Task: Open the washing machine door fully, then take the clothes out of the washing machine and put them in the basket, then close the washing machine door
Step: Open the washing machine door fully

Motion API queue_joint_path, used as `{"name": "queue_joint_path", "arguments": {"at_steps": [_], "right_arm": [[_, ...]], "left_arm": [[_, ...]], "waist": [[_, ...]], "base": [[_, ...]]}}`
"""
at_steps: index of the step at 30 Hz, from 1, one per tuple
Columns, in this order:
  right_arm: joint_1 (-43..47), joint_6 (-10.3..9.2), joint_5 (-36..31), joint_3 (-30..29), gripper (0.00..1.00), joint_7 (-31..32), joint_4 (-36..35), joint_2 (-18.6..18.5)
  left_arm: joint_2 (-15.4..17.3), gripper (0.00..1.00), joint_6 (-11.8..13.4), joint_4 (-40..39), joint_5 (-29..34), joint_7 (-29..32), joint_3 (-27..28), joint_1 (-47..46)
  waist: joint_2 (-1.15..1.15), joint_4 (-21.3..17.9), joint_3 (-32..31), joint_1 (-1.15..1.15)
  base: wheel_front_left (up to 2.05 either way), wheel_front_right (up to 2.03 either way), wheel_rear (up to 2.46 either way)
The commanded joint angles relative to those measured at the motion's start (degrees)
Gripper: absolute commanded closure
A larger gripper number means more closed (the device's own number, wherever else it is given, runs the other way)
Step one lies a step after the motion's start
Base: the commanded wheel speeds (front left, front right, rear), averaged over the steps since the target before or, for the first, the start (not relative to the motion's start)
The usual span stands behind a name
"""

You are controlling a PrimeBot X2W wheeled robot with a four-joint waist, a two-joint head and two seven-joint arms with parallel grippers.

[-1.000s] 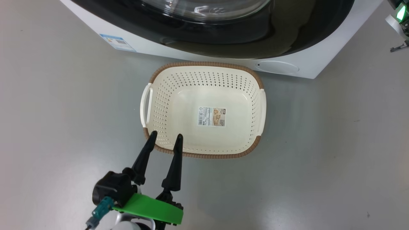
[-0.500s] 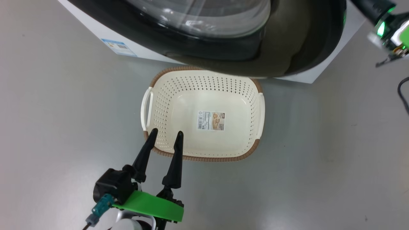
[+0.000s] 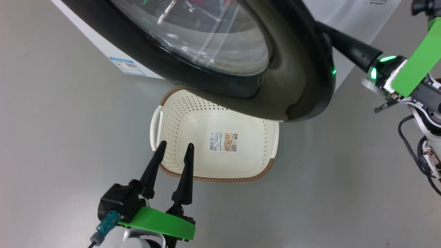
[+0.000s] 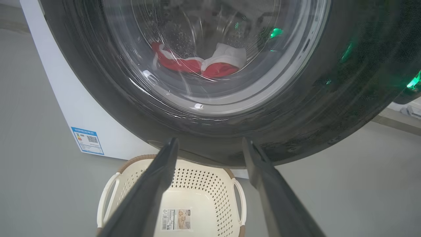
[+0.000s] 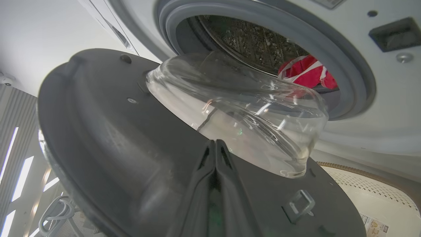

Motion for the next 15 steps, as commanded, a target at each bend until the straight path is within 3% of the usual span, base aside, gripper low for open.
{"name": "queue_joint_path", "arguments": {"at_steps": [1,15], "right_arm": [[1.92,0.30,-1.01,0.49,1.00,0.84,-2.30,0.72],[8.18,0.30,-1.65,1.81,1.00,4.84,-6.45,2.73]], "left_arm": [[0.71,0.00,-0.08,-1.00,0.84,-0.69,1.99,1.08],[0.71,0.00,-0.21,-1.12,1.26,-0.69,2.66,2.59]], "waist": [[0.00,-0.15,-0.43,0.00],[0.00,-0.47,-2.70,0.00]], "base": [[0.00,0.00,0.00],[0.00,0.00,0.00]]}}
